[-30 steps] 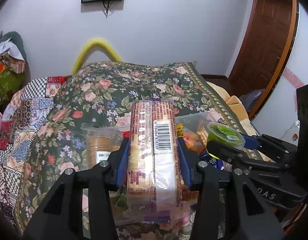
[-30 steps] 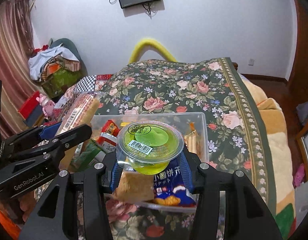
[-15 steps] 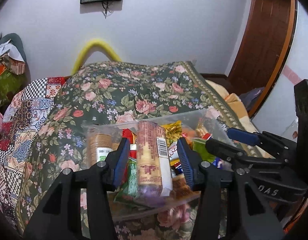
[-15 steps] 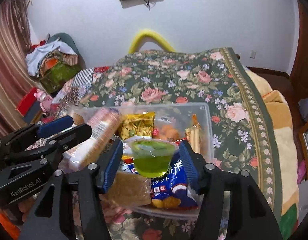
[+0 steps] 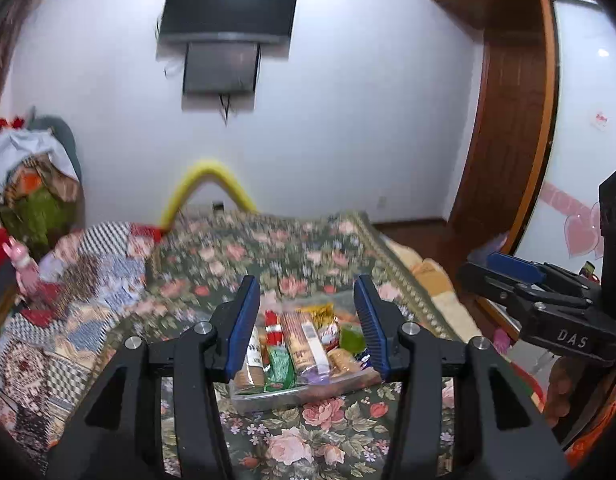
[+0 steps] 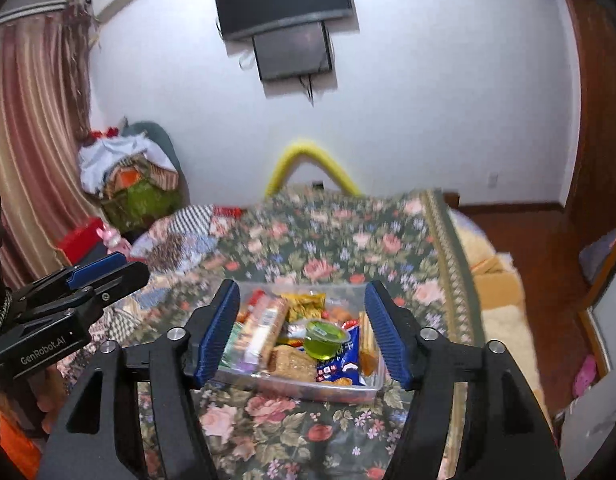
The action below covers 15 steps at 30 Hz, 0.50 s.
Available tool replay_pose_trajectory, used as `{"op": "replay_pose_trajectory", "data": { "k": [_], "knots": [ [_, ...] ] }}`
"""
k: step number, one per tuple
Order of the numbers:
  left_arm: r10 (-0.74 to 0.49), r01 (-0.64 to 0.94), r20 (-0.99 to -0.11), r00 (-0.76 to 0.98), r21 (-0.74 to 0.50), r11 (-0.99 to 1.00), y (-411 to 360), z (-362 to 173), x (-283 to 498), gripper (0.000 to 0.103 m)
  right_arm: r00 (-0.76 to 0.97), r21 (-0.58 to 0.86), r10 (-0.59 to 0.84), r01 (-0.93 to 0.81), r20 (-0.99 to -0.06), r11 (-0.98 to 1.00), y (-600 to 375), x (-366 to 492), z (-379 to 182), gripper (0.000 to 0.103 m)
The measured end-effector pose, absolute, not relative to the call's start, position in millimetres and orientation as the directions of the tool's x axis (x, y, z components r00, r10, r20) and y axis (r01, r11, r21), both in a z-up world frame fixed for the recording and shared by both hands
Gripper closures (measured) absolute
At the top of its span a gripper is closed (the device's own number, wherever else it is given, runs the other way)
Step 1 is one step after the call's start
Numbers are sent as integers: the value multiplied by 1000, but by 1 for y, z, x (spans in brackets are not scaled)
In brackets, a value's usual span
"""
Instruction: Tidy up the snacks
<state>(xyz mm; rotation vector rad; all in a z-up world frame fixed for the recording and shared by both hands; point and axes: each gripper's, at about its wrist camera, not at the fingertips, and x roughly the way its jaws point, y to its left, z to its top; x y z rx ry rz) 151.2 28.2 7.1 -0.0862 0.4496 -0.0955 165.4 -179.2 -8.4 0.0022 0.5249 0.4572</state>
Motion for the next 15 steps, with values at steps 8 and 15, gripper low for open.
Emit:
{"op": "replay_pose_trajectory", "data": {
  "k": [8,15],
  "knots": [
    [-66,59,-311,948,-31,998,19,43,84,26,827,93,431,-428,-362,899,-194,104,30,16],
    [-24,23,-266,964,-8,1000,14,45,57,4,857,72,403,-402,-320,913,-198,79,32,0]
  ]
}}
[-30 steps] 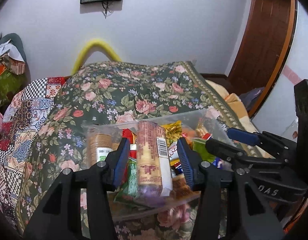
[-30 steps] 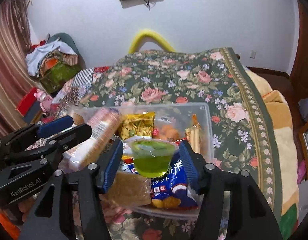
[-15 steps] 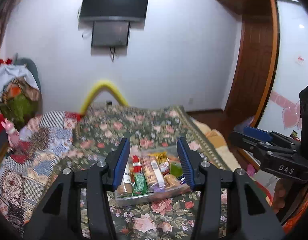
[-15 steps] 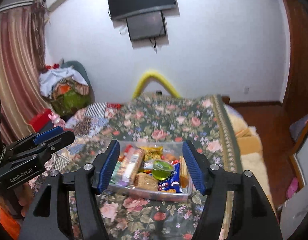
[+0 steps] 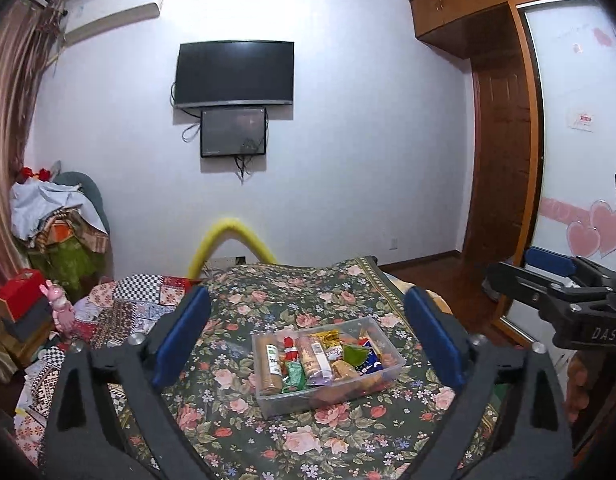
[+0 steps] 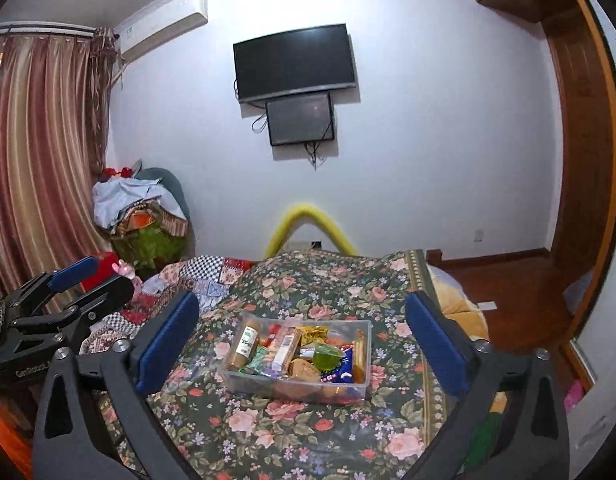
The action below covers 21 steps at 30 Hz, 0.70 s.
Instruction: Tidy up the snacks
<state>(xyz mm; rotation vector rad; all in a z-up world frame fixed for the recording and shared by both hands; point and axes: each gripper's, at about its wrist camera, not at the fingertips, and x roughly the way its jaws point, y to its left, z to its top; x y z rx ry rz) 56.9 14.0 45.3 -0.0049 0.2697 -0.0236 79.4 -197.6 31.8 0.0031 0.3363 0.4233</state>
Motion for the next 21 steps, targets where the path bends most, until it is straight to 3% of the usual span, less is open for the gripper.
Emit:
{"op": "replay_pose_trajectory", "data": {
  "k": [21],
  "knots": [
    [-38,30,-279,960,-31,999,14,34,45,1,858,44,389,-399,-336,916,-196,58,21,0]
  ]
}}
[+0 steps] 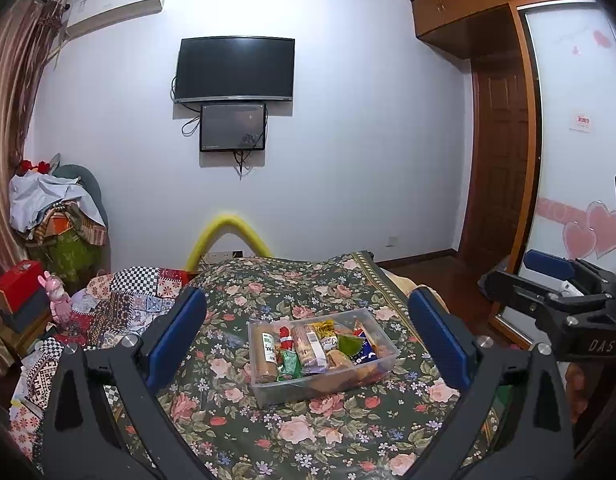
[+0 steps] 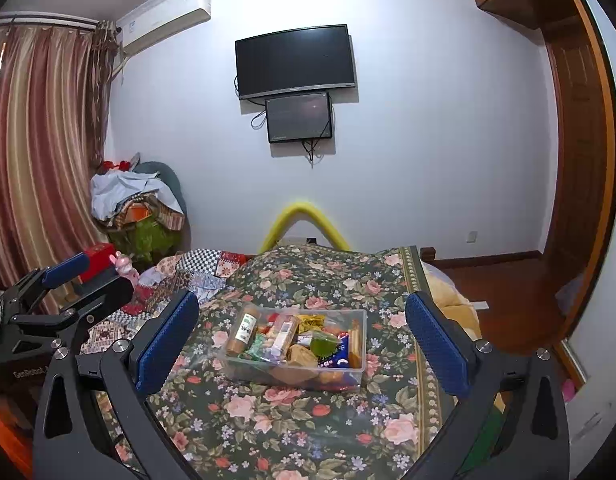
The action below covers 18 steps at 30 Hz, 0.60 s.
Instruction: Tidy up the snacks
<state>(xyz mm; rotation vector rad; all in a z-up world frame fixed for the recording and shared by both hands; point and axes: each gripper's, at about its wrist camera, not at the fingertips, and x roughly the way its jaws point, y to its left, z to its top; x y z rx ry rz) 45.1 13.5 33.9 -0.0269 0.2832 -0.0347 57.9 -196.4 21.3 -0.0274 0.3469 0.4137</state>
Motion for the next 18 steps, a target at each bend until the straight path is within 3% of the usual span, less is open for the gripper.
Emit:
{"op": "replay_pose_trajectory", "data": {
  "k": [18],
  "knots": [
    [-52,39,-299,953,-47,998,13,31,52,0,855,44,390,-401,-342,915,-195,57,19,0]
  ]
}}
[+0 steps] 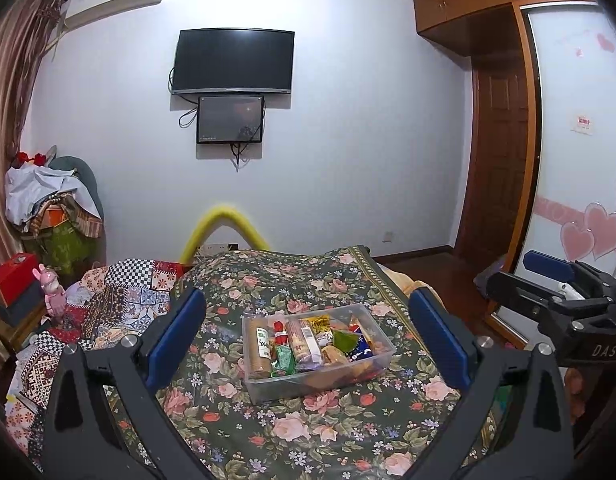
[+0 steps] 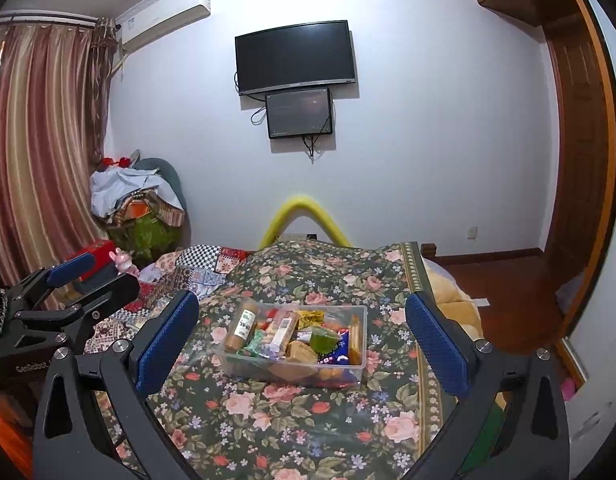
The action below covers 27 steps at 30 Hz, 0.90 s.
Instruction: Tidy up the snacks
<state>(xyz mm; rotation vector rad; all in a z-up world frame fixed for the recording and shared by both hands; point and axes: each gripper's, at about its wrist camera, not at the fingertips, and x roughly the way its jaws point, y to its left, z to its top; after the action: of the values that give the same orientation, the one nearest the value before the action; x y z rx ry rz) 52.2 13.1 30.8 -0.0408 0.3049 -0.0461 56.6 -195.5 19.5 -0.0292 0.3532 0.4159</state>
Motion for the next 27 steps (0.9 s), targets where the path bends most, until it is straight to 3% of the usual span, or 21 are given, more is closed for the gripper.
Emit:
{"op": "replay_pose_trajectory", "data": {
  "k": [27],
  "knots": [
    [-83,69,-304,949,-55,996,13,34,49,0,857,52,391,-398,-335,916,-193,51,24,0]
  ]
}}
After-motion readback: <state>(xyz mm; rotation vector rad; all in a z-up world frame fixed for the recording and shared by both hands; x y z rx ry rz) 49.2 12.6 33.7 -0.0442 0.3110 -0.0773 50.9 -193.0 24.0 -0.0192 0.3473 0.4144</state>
